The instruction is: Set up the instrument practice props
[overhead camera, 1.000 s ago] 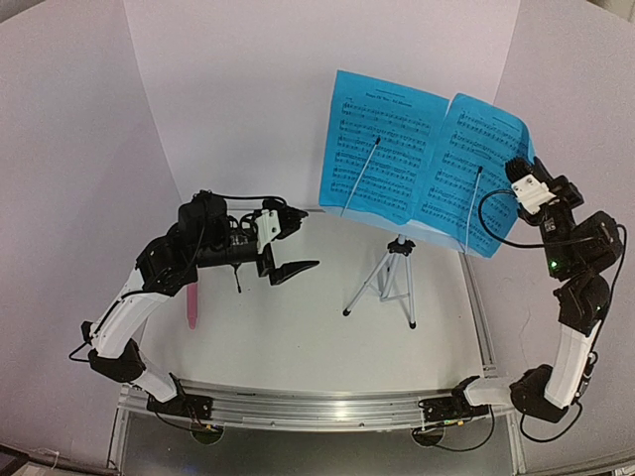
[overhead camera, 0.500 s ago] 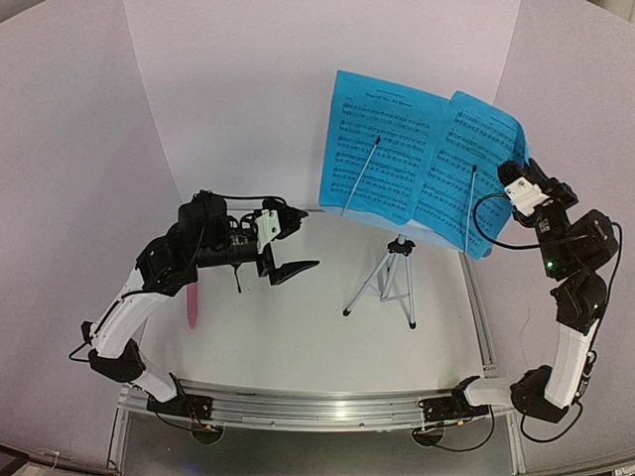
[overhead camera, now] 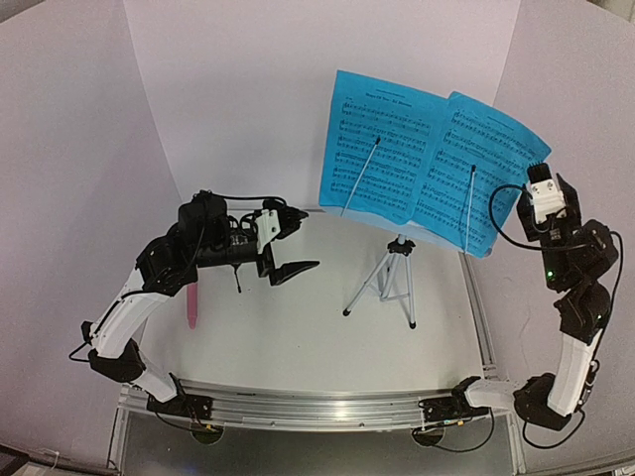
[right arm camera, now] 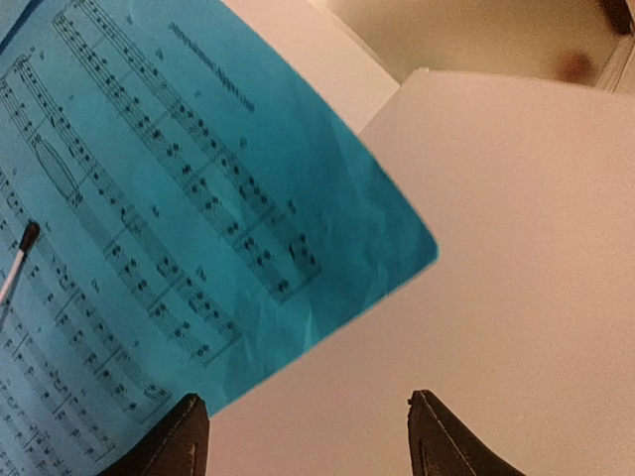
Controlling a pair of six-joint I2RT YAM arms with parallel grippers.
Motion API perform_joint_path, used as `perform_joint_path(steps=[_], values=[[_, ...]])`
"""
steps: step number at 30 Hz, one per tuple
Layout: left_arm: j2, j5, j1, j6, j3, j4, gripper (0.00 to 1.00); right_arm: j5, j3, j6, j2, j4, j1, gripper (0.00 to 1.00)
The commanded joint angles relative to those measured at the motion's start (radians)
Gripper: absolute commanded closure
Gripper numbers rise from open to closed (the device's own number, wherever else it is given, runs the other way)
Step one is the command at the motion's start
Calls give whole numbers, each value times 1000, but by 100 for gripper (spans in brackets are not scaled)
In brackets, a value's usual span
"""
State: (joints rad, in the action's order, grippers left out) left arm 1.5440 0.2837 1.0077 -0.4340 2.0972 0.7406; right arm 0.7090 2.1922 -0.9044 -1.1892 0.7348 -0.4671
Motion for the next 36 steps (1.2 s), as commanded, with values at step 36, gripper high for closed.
perform_joint_path(steps=[36], values=[[-184,-17,-17,101,-280,-111,5,-148,-476,1141,256,201,0,36]])
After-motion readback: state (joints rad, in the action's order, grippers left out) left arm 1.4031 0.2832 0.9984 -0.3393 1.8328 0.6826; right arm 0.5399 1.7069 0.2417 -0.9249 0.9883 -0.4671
